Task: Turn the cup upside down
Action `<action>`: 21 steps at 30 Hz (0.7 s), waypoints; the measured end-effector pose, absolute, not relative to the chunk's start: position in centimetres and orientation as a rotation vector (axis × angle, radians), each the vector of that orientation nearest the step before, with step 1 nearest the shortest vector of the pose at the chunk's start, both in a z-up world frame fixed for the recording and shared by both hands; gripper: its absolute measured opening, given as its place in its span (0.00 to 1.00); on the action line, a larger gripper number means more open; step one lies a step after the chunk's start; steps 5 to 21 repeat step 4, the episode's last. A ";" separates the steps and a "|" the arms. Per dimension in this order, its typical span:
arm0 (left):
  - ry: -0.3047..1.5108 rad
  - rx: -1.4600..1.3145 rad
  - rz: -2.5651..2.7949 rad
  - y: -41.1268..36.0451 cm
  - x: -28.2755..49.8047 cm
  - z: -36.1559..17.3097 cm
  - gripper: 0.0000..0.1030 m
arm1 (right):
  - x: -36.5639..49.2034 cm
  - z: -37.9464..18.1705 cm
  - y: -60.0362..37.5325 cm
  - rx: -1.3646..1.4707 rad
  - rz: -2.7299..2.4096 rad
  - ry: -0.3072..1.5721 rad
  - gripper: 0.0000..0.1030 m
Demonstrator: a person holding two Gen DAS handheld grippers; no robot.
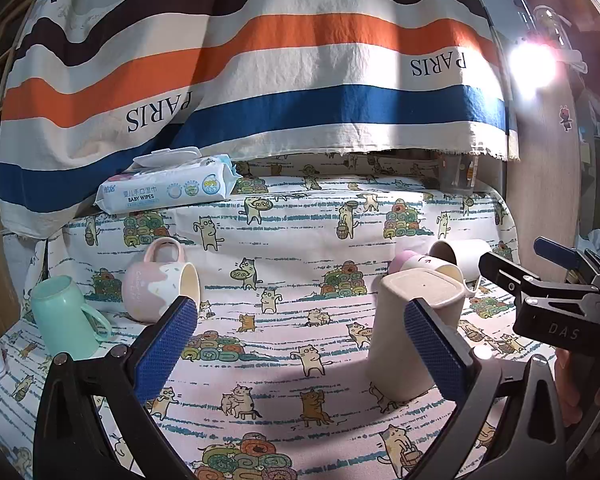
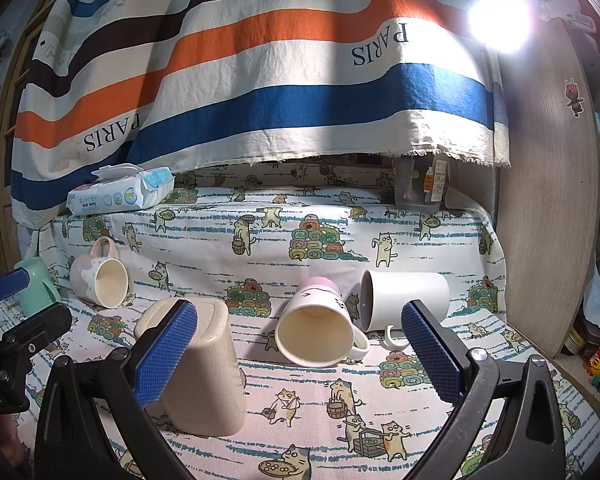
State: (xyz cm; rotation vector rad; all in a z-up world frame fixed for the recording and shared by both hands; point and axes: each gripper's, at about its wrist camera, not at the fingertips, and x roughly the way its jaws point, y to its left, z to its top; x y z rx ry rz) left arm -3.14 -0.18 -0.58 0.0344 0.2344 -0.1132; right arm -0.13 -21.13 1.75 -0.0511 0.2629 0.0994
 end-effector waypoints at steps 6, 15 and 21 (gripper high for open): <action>0.235 0.034 -0.113 -0.2 -3.1 -0.6 1.00 | -0.1 1.8 -21.1 -0.052 0.099 0.263 1.00; 0.235 0.034 -0.113 -0.2 -3.1 -0.6 1.00 | -0.1 1.8 -21.1 -0.052 0.099 0.263 1.00; 0.235 0.034 -0.113 -0.2 -3.1 -0.6 1.00 | -0.1 1.8 -21.1 -0.052 0.099 0.263 1.00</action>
